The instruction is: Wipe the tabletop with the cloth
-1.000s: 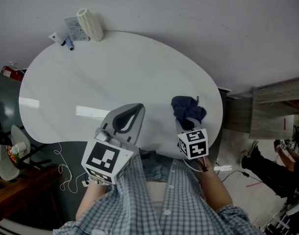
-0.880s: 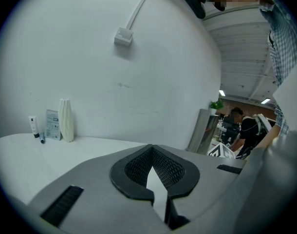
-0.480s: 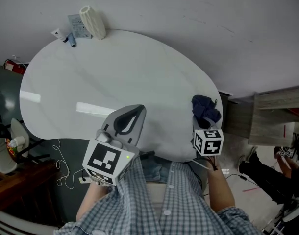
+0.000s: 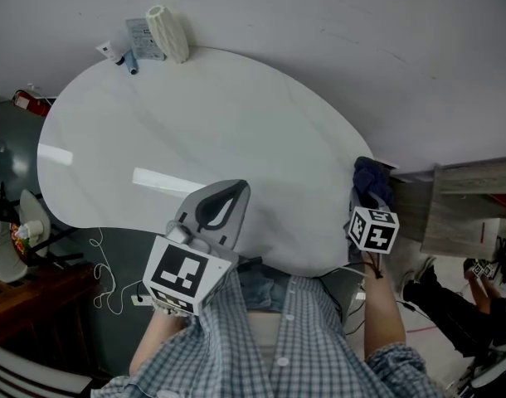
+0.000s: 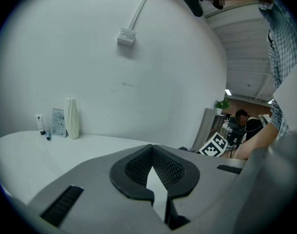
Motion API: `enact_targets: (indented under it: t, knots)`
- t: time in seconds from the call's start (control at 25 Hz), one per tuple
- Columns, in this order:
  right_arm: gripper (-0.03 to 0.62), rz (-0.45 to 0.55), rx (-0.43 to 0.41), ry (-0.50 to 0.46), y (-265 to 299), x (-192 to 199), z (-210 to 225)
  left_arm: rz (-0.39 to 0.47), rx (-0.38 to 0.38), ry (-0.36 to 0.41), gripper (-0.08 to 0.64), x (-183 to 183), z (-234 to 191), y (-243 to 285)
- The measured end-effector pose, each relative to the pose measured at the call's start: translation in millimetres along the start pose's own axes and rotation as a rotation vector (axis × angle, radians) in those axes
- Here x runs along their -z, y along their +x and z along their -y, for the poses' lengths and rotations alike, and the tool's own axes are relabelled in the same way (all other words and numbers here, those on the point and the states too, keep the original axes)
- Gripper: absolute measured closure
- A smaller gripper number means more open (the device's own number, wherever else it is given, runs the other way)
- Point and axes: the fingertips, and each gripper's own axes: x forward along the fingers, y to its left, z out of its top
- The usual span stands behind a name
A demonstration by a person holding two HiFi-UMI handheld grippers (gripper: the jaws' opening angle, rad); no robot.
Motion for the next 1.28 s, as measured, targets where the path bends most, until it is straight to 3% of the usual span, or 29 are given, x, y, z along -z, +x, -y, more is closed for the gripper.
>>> enact_targets:
  t: [0.56, 1.04, 1.28]
  knots:
    - [0.569, -0.016, -0.012, -0.067, 21, -26, 3, 0.002, -0.037, -0.032, 0.554, 10, -1, -13]
    - [0.569, -0.004, -0.061, -0.159, 58, -75, -28, 0.010, -0.117, -0.075, 0.554, 20, -15, -33]
    - [0.569, 0.009, -0.125, -0.195, 85, -106, -58, 0.015, -0.180, -0.113, 0.554, 27, -28, -45]
